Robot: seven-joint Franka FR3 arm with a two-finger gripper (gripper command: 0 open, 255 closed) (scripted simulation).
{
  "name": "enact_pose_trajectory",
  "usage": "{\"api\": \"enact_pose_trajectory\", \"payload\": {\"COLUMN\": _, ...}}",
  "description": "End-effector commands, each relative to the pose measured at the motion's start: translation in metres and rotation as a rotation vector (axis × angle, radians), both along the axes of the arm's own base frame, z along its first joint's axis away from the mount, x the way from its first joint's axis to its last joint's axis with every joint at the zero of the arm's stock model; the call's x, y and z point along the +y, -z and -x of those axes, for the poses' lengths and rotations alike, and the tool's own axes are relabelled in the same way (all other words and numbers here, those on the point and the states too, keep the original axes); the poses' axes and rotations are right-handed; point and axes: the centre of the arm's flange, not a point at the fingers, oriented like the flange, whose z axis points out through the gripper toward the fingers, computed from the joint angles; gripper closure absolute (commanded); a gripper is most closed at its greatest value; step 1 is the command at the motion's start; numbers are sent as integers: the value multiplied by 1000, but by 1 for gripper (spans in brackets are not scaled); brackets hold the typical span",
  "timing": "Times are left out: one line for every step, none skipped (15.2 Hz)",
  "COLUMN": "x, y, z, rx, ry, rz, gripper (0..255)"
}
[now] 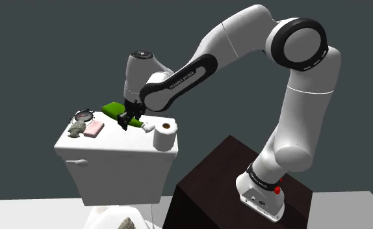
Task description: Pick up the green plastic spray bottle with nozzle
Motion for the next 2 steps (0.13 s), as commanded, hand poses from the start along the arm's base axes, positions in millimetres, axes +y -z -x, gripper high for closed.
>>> {"api": "enact_pose_trajectory", "payload": {"x": 1, "y": -6, "z": 0, "rx": 0, "ry": 0, "rz": 0, "gripper": 255}}
{"api": "enact_pose_trajectory", "payload": {"x": 1, "y": -6, "z": 0, "rx": 0, "ry": 0, "rz": 0, "gripper": 255}}
